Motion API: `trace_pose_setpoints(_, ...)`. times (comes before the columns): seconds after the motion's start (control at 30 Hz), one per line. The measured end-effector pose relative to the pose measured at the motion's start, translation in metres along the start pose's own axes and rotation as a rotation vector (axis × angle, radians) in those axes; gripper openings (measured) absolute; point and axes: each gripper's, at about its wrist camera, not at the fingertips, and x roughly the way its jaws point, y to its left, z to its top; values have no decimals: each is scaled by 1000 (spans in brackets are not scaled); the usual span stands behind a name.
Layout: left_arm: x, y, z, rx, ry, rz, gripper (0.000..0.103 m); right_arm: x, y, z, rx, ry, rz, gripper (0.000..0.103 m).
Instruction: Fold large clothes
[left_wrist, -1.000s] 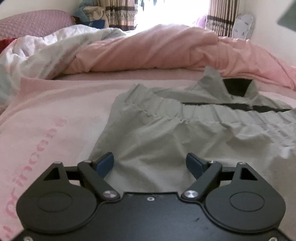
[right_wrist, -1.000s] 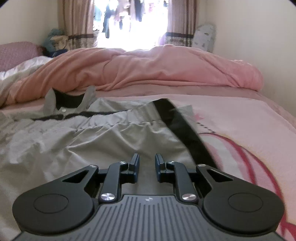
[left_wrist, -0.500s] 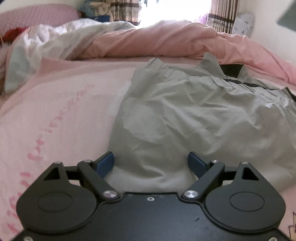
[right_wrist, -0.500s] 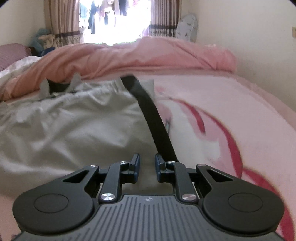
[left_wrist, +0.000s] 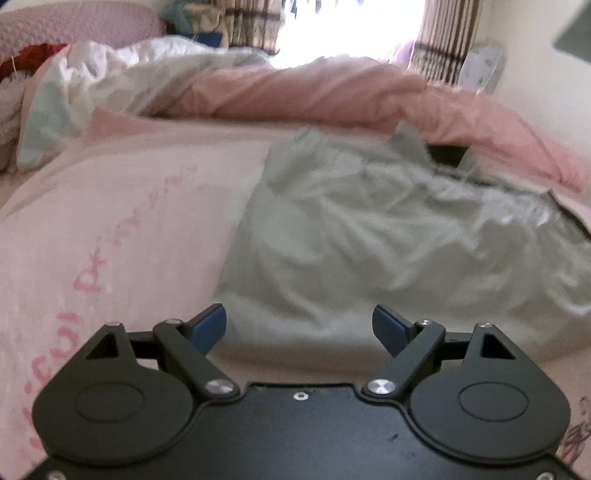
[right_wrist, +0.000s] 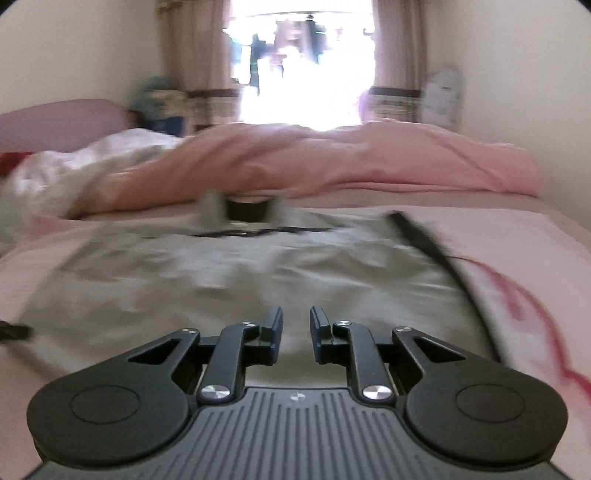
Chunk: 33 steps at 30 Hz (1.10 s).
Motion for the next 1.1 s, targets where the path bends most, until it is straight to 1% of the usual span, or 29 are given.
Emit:
trace_pose_setpoints(0.03,6,1,-4,12,19,15,90,4,11,1,-2,4,10,20)
trace_pose_setpoints(0.1,13,3,-11,21,12,18,95,13,31,0,-8,17,29,20)
trace_pose_setpoints(0.2,11,8,-9,-5,12,10,94,28,48,-5,-15,46,16,20)
trace_pose_setpoints(0.23,6,11,-9,-30,8,8,90,35,50,-8,-14,67,10,20)
trace_pose_setpoints(0.3,-7,20,-11,-91,-8,-8,90,45,52,-18,-7,115,-12,20)
trace_pose_setpoints(0.33,-14,26,-13,-134,-15,-21,91,49,51,-23,-9,120,-15,20)
trace_pose_setpoints(0.4,-28,39,-21,-231,-25,-50,90,49,50,-30,-10,93,-17,20)
trace_pose_setpoints(0.47,-34,46,-28,-307,-23,-100,90,48,49,-31,-1,87,-17,20)
trace_pose_setpoints(0.6,-28,48,-37,-427,1,-184,90,47,50,-32,1,88,-14,20)
trace_pose_setpoints(0.67,-29,45,-39,-463,-22,-189,90,47,51,-32,6,88,-14,20)
trace_pose_setpoints(0.77,-27,44,-41,-536,-29,-241,90,46,51,-33,10,86,-12,20)
trace_pose_setpoints(0.8,-24,44,-41,-562,-31,-269,91,46,51,-33,11,85,-10,20)
trace_pose_setpoints(0.93,-19,46,-43,-654,-69,-301,93,47,49,-33,15,81,-4,21)
trace_pose_setpoints(1.0,-13,51,-43,-718,-80,-340,95,47,48,-32,16,82,1,21)
trace_pose_setpoints(1.03,-11,52,-42,-735,-92,-343,95,47,48,-32,19,82,5,21)
trace_pose_setpoints(1.1,-8,51,-37,-725,-103,-336,95,46,46,-32,24,81,11,21)
